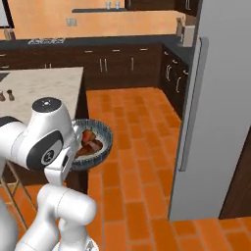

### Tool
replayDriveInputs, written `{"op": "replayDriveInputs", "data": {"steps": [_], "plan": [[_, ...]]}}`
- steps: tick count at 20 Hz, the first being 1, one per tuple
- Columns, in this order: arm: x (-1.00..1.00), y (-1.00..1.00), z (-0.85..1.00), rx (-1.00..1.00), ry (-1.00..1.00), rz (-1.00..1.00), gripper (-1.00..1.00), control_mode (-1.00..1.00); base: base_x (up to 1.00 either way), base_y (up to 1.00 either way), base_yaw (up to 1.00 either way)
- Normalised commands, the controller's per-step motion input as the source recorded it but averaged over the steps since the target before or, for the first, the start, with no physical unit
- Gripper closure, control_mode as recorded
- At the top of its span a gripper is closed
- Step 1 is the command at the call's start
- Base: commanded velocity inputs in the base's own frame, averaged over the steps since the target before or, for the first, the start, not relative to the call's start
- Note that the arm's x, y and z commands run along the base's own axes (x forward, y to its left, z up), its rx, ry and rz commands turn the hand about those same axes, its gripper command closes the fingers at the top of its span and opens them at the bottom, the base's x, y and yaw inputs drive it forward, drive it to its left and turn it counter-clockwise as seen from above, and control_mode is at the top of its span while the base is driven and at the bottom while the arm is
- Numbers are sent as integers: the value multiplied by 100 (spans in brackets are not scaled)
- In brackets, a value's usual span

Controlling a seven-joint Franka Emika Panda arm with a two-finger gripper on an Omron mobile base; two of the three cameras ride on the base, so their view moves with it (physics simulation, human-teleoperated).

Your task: Pick the chicken drumstick and bell pepper from their plates and place them in the bowl. Then put the bowl in the fridge.

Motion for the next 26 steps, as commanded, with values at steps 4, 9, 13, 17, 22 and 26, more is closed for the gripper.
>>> {"op": "replayDriveInputs", "data": {"steps": [4,9,13,17,22,26], "plan": [[0,0,0,0,0,0,100,100,75,-67,35],[0,0,0,0,0,0,100,100,97,-4,14],[0,0,0,0,0,0,100,100,49,-57,14],[0,0,0,0,0,0,100,100,81,-13,7],[0,0,0,0,0,0,100,100,51,-50,12],[0,0,0,0,0,0,100,100,93,-4,1]]}}
